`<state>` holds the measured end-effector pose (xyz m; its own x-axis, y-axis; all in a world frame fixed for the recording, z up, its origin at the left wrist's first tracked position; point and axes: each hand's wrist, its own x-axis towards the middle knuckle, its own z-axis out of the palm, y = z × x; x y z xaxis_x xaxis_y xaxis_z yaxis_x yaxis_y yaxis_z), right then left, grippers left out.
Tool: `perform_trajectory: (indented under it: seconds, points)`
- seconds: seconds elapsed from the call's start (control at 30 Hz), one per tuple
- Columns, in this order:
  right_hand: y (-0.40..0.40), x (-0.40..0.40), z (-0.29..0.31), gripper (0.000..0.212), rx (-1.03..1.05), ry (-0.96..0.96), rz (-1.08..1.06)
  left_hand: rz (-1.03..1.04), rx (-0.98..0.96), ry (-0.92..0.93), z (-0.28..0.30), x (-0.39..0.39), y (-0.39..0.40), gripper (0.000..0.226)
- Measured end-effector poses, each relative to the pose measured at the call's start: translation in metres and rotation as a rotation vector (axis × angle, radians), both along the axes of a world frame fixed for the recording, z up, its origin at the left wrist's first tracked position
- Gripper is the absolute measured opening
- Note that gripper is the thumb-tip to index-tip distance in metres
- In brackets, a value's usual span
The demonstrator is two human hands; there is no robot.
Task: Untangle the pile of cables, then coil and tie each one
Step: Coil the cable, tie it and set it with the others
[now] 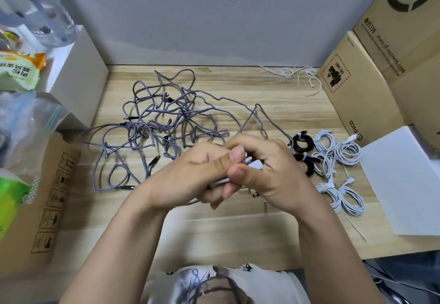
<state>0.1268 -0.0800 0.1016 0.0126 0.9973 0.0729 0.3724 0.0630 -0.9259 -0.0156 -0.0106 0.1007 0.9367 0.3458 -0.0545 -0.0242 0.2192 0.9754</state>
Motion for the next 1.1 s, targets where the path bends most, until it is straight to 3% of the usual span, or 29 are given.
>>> perform_trajectory:
  seconds: [0.07,0.13,0.23,0.27,0.33,0.4,0.43,0.63,0.77,0.87,0.97,1.1]
  points:
    - [0.006,-0.005,0.001,0.031,0.029,0.075,0.070,-0.025,-0.079,-0.051,-0.001,0.001,0.004,0.051]
    - [0.010,-0.009,0.003,0.032,0.010,0.251,0.089,-0.028,-0.174,-0.122,-0.001,0.003,0.006,0.050]
    - [0.017,-0.012,0.007,0.030,-0.032,0.408,-0.015,0.093,-0.267,-0.133,0.002,0.011,0.007,0.046]
    - [0.028,-0.008,0.003,0.032,-0.032,0.387,-0.103,0.183,-0.285,-0.095,-0.001,0.020,0.014,0.048]
    - [0.040,-0.007,-0.005,0.043,0.074,0.118,-0.297,0.440,-0.245,-0.014,-0.008,0.034,0.021,0.056]
    - [0.057,0.000,-0.019,0.048,0.150,-0.168,-0.387,0.669,-0.154,-0.001,-0.020,0.048,0.033,0.061]
    - [0.062,0.003,-0.023,0.049,0.144,-0.209,-0.397,0.714,-0.150,-0.013,-0.026,0.052,0.038,0.060]
    - [0.108,0.042,-0.056,0.057,-0.091,-0.223,-0.468,0.486,-0.341,-0.067,-0.065,0.074,0.072,0.040]
    - [0.146,0.066,-0.084,0.058,-0.207,-0.109,-0.433,0.563,-0.407,-0.025,-0.099,0.098,0.096,0.036]
    - [0.187,0.101,-0.110,0.049,-0.165,-0.033,-0.647,0.642,-0.473,0.010,-0.130,0.115,0.110,0.035]
    - [0.230,0.150,-0.135,0.016,-0.150,-0.187,-0.782,0.680,-0.491,0.083,-0.161,0.122,0.115,0.033]
    - [0.261,0.208,-0.160,0.039,-0.420,-0.492,-0.732,0.685,-0.470,0.151,-0.177,0.124,0.116,0.033]
